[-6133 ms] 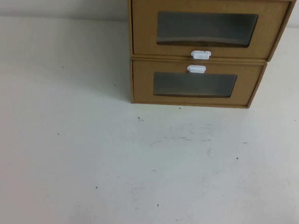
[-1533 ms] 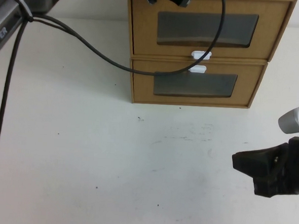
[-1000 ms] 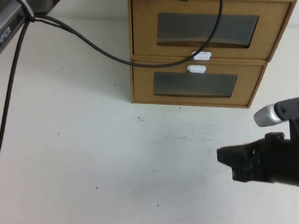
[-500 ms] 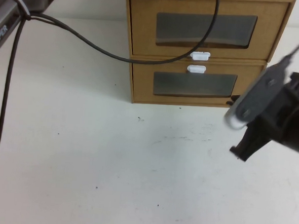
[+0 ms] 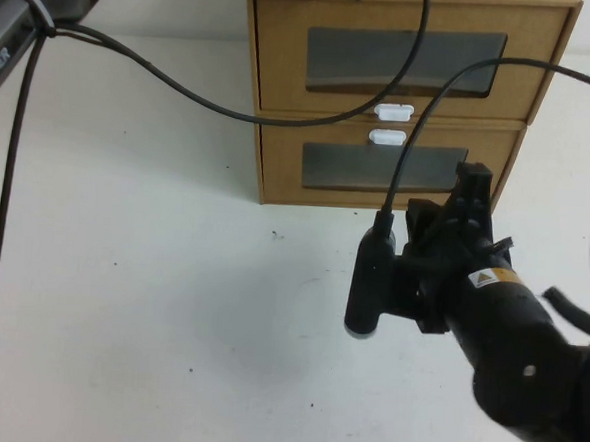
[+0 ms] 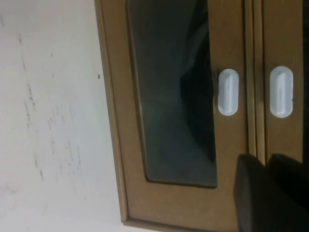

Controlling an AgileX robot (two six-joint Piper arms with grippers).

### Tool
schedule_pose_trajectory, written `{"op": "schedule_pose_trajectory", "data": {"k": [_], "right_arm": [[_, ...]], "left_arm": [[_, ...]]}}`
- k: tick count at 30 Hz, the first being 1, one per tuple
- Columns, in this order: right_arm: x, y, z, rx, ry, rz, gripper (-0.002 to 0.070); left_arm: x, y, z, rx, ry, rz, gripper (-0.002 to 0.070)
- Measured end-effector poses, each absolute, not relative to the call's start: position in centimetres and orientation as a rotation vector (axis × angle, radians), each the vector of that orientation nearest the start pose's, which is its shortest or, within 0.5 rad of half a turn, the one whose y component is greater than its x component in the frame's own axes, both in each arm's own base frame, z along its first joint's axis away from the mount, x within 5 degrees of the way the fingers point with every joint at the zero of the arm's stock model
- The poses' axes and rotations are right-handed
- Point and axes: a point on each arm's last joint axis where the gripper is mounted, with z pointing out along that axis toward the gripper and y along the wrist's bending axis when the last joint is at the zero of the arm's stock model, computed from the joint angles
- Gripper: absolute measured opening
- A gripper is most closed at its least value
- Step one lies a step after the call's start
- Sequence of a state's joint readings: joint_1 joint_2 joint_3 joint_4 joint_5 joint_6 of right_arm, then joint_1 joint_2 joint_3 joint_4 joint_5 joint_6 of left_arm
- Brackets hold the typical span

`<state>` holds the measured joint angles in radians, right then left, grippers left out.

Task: Open the shoe box
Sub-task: 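Pull the top drawer of the cardboard box fully open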

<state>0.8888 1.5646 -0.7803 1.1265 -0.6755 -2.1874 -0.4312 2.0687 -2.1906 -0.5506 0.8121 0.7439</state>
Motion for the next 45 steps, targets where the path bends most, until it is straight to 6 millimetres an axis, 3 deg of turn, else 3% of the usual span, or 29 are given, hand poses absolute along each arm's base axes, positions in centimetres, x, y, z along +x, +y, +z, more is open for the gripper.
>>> {"op": "schedule_pose_trajectory", "data": {"k": [4,12,16,21,27,34,41,45], "right_arm": [[24.4,21.2,22.1,-1.360,1.353,-0.849,0.0078],[25.7,22.7,20.6,-1.320,1.277,-0.900,0.0354],[27.4,23.9,20.3,-1.266,1.279,-0.929,0.0392],[30.3,25.0,21.0,-1.165,1.287,-0.968,0.0399],[32.8,24.0,21.8,-1.115,1.263,-1.023,0.0391],[33.4,24.0,21.8,-1.199,1.185,-1.021,0.0313],[33.4,24.4,21.6,-1.245,1.164,-0.997,0.0294],[33.4,24.3,21.6,-1.243,1.169,-0.996,0.0249]], "left_arm": [[42.2,-23.2,38.5,1.015,1.836,-0.471,-0.0003],[42.2,-23.3,38.5,1.011,1.838,-0.484,-0.0003],[42.2,-23.3,38.5,1.004,1.841,-0.506,-0.0003],[42.4,-23.3,38.3,0.997,1.843,-0.518,-0.0003],[42.5,-23.3,38.2,0.988,1.843,-0.526,-0.0003],[42.5,-23.3,38.1,0.985,1.843,-0.528,-0.0003],[42.5,-23.3,38.1,0.988,1.841,-0.526,-0.0003],[42.5,-23.3,38.1,0.988,1.841,-0.526,-0.0003]]}}
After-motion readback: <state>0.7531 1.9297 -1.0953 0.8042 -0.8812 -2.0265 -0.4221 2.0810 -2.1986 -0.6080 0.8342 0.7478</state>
